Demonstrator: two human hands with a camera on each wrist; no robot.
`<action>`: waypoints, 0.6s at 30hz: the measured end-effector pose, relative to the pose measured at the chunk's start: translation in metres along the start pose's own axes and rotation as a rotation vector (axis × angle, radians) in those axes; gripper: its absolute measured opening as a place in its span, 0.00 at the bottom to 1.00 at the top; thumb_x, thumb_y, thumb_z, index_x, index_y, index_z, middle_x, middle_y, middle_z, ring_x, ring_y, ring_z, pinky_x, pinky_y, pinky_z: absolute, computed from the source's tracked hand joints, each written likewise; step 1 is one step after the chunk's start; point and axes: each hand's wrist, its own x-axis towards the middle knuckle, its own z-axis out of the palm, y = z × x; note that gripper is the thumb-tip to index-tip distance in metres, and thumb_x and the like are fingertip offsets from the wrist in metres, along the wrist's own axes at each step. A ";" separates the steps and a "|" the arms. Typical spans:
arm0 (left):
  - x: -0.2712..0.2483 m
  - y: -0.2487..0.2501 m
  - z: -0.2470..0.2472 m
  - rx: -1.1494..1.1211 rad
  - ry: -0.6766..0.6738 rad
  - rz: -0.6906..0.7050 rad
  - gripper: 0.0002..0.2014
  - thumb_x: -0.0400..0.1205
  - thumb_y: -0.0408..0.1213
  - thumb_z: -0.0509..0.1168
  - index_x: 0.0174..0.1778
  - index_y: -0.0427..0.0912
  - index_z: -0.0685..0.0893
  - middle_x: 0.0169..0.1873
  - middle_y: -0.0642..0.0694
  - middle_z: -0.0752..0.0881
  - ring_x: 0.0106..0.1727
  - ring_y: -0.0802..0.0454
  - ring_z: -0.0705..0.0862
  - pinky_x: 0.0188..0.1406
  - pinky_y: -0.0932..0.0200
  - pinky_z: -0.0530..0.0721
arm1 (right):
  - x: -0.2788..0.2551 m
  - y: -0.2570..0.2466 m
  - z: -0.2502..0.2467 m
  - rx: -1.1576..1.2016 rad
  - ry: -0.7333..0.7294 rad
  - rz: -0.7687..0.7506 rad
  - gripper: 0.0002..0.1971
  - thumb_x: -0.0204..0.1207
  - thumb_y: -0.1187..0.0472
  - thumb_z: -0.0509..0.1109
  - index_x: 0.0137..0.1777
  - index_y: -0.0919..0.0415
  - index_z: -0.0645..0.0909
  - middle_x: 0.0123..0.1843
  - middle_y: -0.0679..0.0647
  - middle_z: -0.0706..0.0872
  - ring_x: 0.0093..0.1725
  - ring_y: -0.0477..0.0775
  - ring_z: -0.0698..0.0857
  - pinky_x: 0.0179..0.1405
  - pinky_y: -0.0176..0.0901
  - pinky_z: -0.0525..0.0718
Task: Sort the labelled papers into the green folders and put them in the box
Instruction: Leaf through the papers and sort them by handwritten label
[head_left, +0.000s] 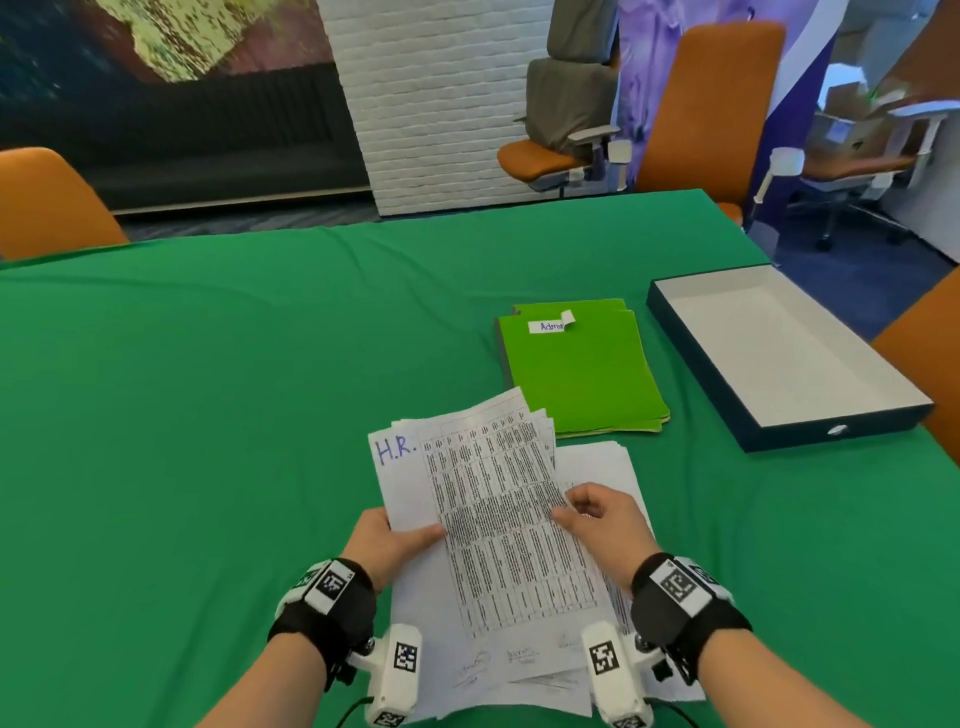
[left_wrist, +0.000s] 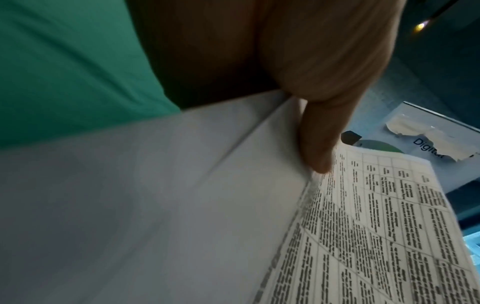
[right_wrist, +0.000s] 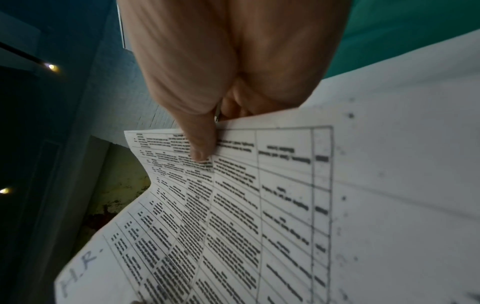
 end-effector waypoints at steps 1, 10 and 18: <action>0.001 -0.003 0.000 -0.015 0.022 0.002 0.11 0.69 0.29 0.77 0.46 0.38 0.86 0.47 0.39 0.90 0.47 0.41 0.89 0.53 0.42 0.86 | 0.000 0.001 0.000 -0.004 -0.005 0.000 0.05 0.73 0.61 0.76 0.46 0.58 0.83 0.48 0.52 0.86 0.49 0.48 0.82 0.52 0.37 0.77; 0.001 -0.010 0.005 -0.157 0.065 0.039 0.13 0.69 0.23 0.74 0.46 0.40 0.86 0.44 0.42 0.91 0.46 0.40 0.89 0.53 0.41 0.85 | -0.006 0.010 -0.004 0.073 -0.126 0.044 0.22 0.73 0.75 0.70 0.60 0.53 0.73 0.53 0.48 0.87 0.50 0.45 0.88 0.40 0.31 0.84; -0.001 -0.012 0.008 -0.140 0.090 0.089 0.15 0.66 0.24 0.77 0.45 0.41 0.87 0.44 0.42 0.91 0.46 0.42 0.90 0.51 0.46 0.86 | -0.012 0.001 -0.003 -0.019 -0.218 -0.073 0.21 0.76 0.75 0.63 0.57 0.47 0.80 0.55 0.40 0.87 0.55 0.37 0.84 0.53 0.28 0.82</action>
